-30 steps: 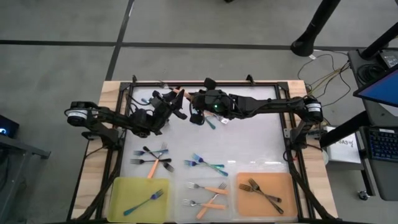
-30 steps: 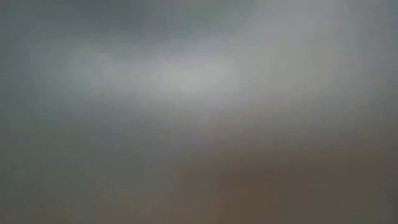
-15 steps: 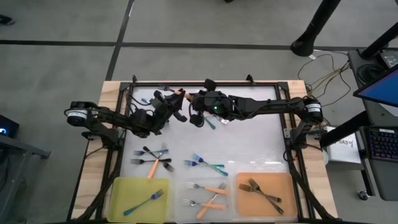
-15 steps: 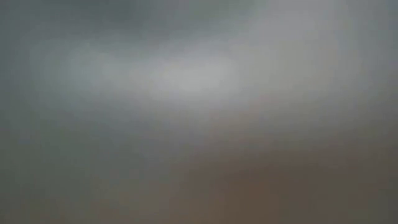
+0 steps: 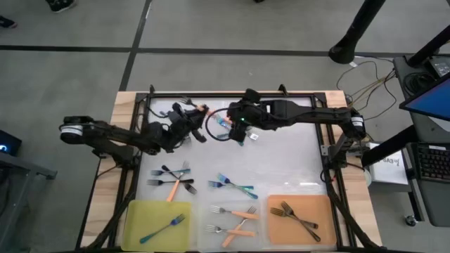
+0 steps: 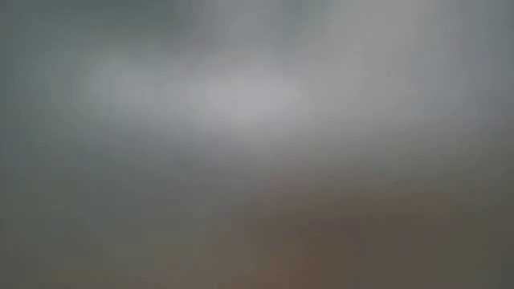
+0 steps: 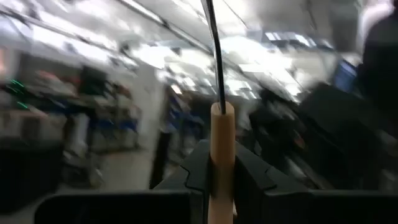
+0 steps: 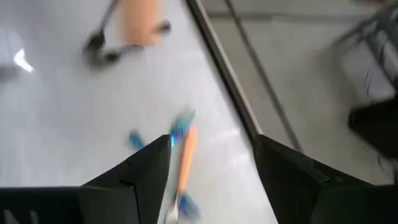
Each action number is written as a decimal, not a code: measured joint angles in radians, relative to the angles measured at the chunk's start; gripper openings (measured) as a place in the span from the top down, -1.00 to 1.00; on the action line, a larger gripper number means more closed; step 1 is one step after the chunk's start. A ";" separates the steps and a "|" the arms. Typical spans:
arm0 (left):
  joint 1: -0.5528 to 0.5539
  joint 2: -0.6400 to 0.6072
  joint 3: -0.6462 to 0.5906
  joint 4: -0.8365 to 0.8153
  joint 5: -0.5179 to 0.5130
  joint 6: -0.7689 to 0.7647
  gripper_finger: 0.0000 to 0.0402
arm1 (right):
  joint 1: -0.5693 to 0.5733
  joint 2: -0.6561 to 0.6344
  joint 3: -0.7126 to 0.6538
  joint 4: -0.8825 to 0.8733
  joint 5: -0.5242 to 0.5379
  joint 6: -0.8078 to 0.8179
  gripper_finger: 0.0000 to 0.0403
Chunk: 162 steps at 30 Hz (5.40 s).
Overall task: Sort silverware by color (type)
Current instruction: Put the orange fork into the transparent bin
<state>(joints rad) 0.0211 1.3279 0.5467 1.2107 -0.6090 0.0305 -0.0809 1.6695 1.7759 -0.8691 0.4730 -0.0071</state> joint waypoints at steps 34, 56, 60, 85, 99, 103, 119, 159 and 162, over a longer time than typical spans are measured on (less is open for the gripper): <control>-0.510 0.479 0.925 -1.803 0.684 -0.365 0.89 | 0.084 -0.002 0.206 -0.521 -0.002 0.468 0.00; -0.522 0.556 0.977 -1.918 0.729 -0.421 0.11 | 0.090 0.002 0.191 -0.598 -0.009 0.534 0.00; -0.523 0.550 0.977 -1.941 0.669 -0.425 0.14 | 0.089 0.002 0.114 -0.569 -0.009 0.526 0.00; -0.531 0.217 0.975 -2.232 -0.049 -0.496 0.23 | -0.310 0.002 -0.384 0.143 -0.405 0.076 0.00; -0.535 0.163 0.817 -2.236 -0.320 -0.759 0.23 | -0.354 0.174 -0.402 0.270 -0.482 0.034 0.00; -0.535 0.161 0.786 -2.232 -0.363 -0.846 0.23 | -0.357 0.243 -0.320 0.263 -0.482 -0.009 0.00; -0.535 0.157 0.746 -2.253 -0.380 -0.910 0.23 | -0.367 0.503 -0.016 0.115 -0.526 -0.039 0.00; -0.530 0.157 0.350 -2.194 -0.885 -1.688 0.23 | -0.248 0.351 0.449 -0.201 -0.454 -0.149 0.81; -0.520 0.157 0.317 -2.172 -0.890 -1.715 0.23 | -0.202 0.327 0.447 -0.199 -0.370 -0.167 0.81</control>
<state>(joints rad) -0.4990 1.4845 0.8641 -0.9608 -1.4994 -1.6844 -0.2828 1.9970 2.2224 -1.0677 0.1026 -0.1744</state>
